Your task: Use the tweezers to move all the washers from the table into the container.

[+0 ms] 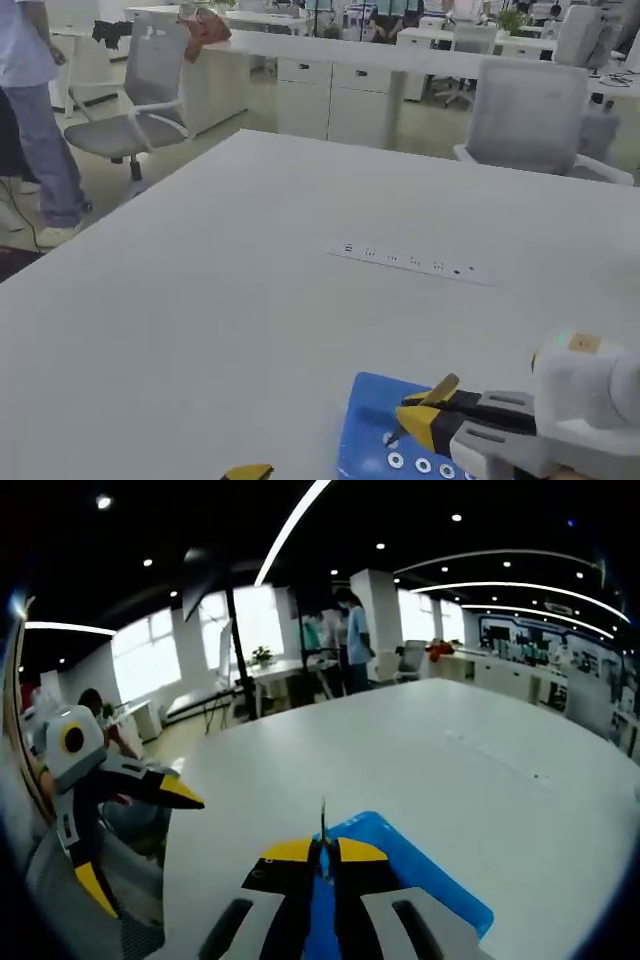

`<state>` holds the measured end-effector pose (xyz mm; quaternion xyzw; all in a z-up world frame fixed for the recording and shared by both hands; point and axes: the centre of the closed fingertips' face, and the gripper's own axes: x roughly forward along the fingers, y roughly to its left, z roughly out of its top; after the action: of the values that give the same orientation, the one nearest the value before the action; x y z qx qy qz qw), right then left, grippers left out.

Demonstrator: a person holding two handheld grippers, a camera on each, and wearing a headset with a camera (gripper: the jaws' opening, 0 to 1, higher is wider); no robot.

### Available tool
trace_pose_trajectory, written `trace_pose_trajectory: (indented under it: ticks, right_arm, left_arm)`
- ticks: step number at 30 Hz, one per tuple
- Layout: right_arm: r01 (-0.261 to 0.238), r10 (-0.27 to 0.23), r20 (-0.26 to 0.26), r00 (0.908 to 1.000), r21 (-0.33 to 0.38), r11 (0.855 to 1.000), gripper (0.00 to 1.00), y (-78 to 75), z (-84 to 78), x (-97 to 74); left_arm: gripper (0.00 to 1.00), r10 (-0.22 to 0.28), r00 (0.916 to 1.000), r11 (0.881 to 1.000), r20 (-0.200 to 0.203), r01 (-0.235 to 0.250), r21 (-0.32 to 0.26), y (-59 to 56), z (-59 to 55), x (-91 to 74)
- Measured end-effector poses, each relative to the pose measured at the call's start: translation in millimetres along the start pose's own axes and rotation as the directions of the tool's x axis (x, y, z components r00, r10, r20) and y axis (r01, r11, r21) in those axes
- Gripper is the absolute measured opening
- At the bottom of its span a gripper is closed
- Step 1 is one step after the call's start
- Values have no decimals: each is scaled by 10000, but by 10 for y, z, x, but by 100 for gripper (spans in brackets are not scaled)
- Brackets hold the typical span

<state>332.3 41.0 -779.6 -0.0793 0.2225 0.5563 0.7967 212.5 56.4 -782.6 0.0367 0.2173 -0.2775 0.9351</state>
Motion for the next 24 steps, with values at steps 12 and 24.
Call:
trace_pose_trajectory:
  ticks: [12,24]
  right_arm:
    - [178,-180,-496,9986,-42,9998,3,-82,-107,199]
    - [-192,156,-1018,9947,-347,9992,3,-103,-217,355]
  left_arm:
    - [87,62,9998,9999,183,-63,85,11,20,-18]
    - [87,266,9995,9990,168,-259,-355,60,-8,-23]
